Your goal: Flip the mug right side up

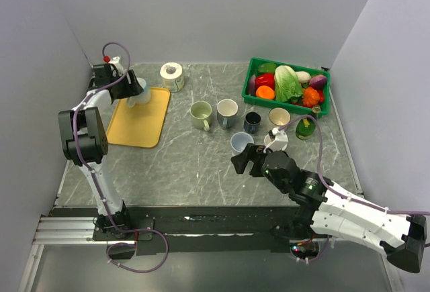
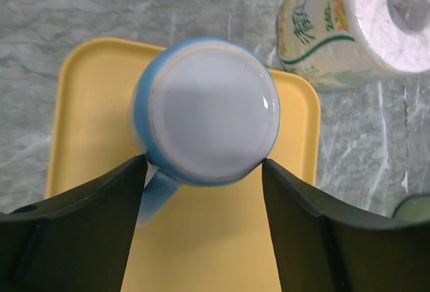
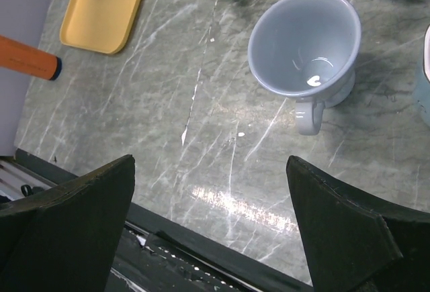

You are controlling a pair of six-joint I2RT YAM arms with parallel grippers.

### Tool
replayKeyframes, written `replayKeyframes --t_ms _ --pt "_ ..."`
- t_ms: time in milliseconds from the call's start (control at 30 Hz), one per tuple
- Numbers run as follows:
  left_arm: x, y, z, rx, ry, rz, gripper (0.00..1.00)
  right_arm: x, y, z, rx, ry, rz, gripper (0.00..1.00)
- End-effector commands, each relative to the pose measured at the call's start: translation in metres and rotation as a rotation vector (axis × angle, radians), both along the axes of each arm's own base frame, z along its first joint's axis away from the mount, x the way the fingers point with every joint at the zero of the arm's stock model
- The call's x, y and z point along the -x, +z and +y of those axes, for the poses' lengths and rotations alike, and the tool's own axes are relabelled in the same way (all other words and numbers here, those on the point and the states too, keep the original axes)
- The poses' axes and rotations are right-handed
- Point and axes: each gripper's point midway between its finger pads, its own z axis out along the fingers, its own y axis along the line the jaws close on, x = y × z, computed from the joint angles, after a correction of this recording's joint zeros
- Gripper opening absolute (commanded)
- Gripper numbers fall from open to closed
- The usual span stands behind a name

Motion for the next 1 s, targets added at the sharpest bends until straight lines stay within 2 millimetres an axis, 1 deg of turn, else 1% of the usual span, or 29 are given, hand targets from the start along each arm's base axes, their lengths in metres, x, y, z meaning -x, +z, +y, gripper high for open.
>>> replayKeyframes --t_ms 0,33,67,100,200,233,267,367,467,500,567,600,633,767,800,867,900,967 --pt "0.012 0.024 -0.017 -0.037 -0.051 -0.01 0.72 0.001 0.011 0.003 -0.064 0.008 -0.033 1.0" --pt "0.013 0.028 -0.017 -0.04 -0.047 -0.012 0.72 0.002 0.012 0.003 -0.076 0.014 -0.038 1.0" --pt "0.015 0.027 -0.016 -0.05 -0.036 -0.007 0.71 0.002 0.012 0.003 -0.084 0.014 -0.04 1.0" --pt "0.015 0.028 -0.015 -0.059 -0.028 -0.007 0.7 0.002 0.007 0.003 -0.087 0.013 -0.039 1.0" --pt "0.018 0.026 -0.013 -0.092 -0.012 0.012 0.66 0.003 0.002 0.003 -0.088 0.014 -0.032 1.0" --pt "0.021 0.02 -0.016 -0.099 -0.014 0.037 0.65 0.004 0.002 0.003 -0.084 0.018 -0.032 1.0" --pt "0.021 0.018 -0.017 -0.106 -0.016 0.044 0.64 0.003 0.001 0.003 -0.079 0.018 -0.033 1.0" --pt "0.024 0.011 -0.016 -0.145 0.002 0.07 0.66 0.004 0.003 0.004 -0.077 0.024 -0.033 1.0" --pt "0.025 0.005 -0.017 -0.173 0.01 0.08 0.66 0.004 0.005 0.003 -0.085 0.022 -0.033 1.0" --pt "0.025 0.003 -0.017 -0.177 0.015 0.084 0.64 0.005 0.004 0.003 -0.089 0.02 -0.032 1.0" --pt "0.024 0.003 -0.019 -0.188 0.016 0.076 0.55 0.006 0.004 0.003 -0.098 0.018 -0.027 1.0" --pt "0.024 0.004 -0.018 -0.193 0.031 0.074 0.55 0.006 0.005 0.002 -0.104 0.019 -0.029 1.0" --pt "0.024 0.004 -0.019 -0.197 0.037 0.072 0.5 0.006 0.005 0.002 -0.108 0.017 -0.028 1.0" --pt "0.021 0.004 -0.022 -0.202 0.04 0.062 0.48 0.006 0.005 0.001 -0.118 0.011 -0.026 1.0" --pt "0.021 0.001 -0.024 -0.2 0.029 0.069 0.48 0.006 0.005 0.001 -0.12 0.01 -0.028 0.99" --pt "0.019 0.0 -0.025 -0.208 0.034 0.075 0.43 0.006 0.005 0.001 -0.116 0.009 -0.03 1.0" --pt "0.019 -0.004 -0.027 -0.208 0.03 0.085 0.42 0.006 0.005 0.0 -0.113 0.01 -0.03 1.0" --pt "0.017 -0.004 -0.028 -0.214 0.033 0.087 0.35 0.006 0.006 0.0 -0.111 0.009 -0.03 1.0"
